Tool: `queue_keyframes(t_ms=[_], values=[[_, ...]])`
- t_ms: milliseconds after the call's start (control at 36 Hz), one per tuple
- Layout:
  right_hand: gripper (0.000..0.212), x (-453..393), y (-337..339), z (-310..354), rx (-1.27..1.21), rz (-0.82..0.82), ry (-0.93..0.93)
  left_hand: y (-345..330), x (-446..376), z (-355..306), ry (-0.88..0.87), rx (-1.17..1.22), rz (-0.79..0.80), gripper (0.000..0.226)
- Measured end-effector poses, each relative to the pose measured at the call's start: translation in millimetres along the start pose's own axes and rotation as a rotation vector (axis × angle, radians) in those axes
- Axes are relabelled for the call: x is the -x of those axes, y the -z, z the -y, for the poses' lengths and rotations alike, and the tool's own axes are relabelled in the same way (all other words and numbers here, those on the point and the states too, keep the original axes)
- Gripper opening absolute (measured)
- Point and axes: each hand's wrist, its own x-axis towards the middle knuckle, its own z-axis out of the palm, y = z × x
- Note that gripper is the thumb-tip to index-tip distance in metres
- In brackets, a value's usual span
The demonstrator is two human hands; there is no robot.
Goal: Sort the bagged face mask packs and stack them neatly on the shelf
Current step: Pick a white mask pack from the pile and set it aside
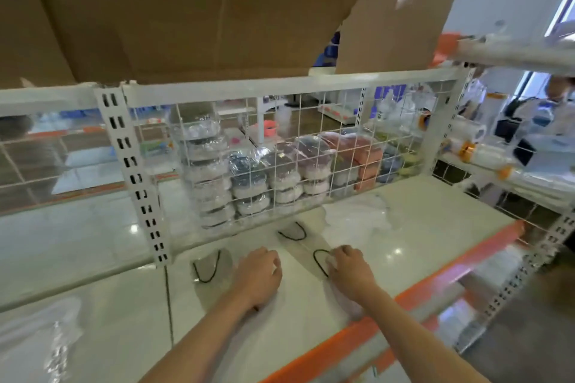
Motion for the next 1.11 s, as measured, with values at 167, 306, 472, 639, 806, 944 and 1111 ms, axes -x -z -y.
queue_keyframes(t_ms=[167,306,472,639,806,944,1111], values=[[0.027,-20.3,7.0,-8.1,-0.144,0.227,0.103,-14.0,-41.4,-27.8,-0.131,0.007,0.016,0.029],[0.031,-57.6,19.7,-42.3,-0.158,0.144,0.139,-26.7,-61.7,-36.6,-0.095,-0.101,0.144,0.033],[0.042,-114.4,27.3,-101.1,0.091,0.139,0.144,-31.3,-84.7,-48.2,0.217,-0.389,0.187,0.040],[0.034,-132.4,36.6,-140.6,0.205,0.156,0.347,-47.2,-122.5,-107.3,0.338,-0.347,0.198,0.063],[0.031,-159.3,53.5,-178.7,0.019,0.163,0.346,-72.3,-139.1,-158.1,0.364,-0.261,0.279,0.070],[0.036,-184.9,60.5,-192.7,0.010,0.112,0.325,-67.8,-134.7,-160.4,0.368,-0.135,0.350,0.052],[0.050,-200.8,55.4,-185.6,0.016,0.228,0.351,-51.8,-112.9,-151.3,0.307,-0.028,0.345,0.024]])
